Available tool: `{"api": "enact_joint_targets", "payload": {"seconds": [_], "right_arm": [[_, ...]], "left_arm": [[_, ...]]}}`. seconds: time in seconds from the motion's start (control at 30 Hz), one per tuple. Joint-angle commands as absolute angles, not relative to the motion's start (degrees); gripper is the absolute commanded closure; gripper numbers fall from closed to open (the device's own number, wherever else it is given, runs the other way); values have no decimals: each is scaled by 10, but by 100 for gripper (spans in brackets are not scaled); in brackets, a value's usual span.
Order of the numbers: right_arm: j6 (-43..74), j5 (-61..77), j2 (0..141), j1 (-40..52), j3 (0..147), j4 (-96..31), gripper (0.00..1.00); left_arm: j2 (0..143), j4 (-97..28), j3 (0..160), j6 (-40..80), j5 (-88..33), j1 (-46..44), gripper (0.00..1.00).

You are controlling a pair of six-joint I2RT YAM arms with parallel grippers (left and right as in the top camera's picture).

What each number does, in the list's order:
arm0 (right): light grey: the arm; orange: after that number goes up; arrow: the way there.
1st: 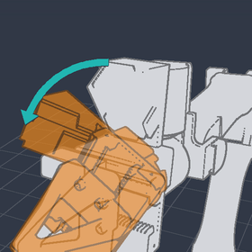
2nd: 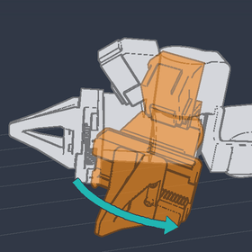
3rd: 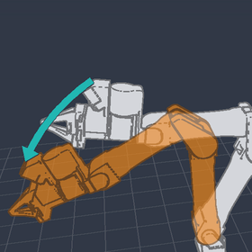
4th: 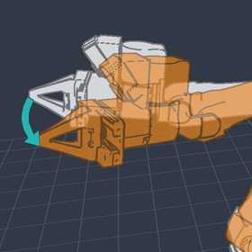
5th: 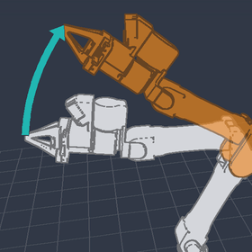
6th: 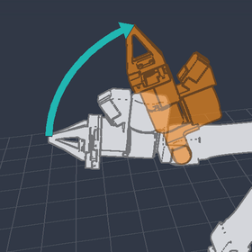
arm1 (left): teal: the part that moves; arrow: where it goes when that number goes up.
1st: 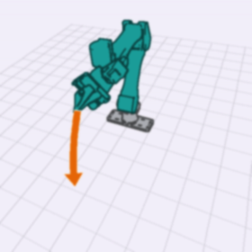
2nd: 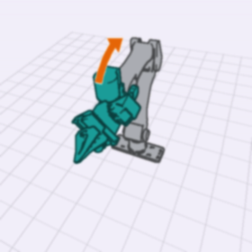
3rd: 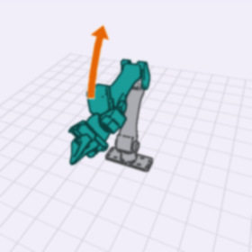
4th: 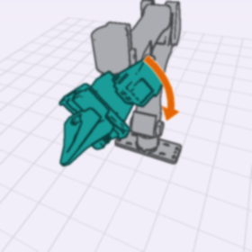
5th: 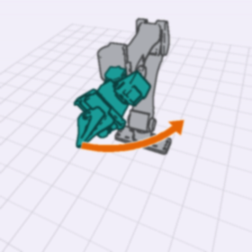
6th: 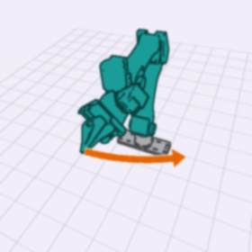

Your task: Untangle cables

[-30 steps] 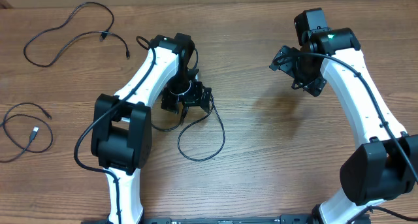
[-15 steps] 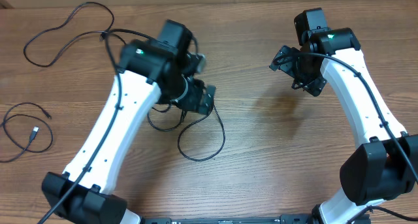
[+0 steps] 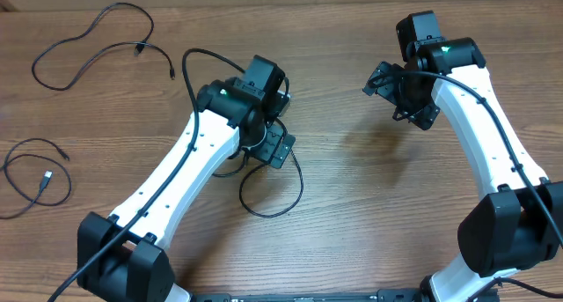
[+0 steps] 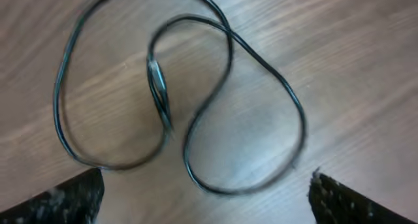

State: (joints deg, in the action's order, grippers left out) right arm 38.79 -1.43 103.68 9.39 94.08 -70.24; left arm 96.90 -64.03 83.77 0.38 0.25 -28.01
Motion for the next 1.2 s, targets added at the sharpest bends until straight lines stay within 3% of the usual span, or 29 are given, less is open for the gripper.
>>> {"api": "enact_joint_targets", "payload": {"seconds": [0.0,0.23,0.53,1.1,1.17], "right_arm": [[385,-13,1036,92,940,-701,0],[385,-13,1036,93,940,-701,0],[385,-13,1036,93,940,-701,0],[385,-13,1036,93,940,-701,0],[385,-13,1036,93,940,-701,0]], "left_arm": [[974,-588,787,-18,38,-271,0],[981,-484,708,-15,32,-269,0],[1061,-456,697,23,34,-249,3],[1103,-436,696,-56,4,-247,5],[1103,-435,695,-56,6,-247,15]]}}
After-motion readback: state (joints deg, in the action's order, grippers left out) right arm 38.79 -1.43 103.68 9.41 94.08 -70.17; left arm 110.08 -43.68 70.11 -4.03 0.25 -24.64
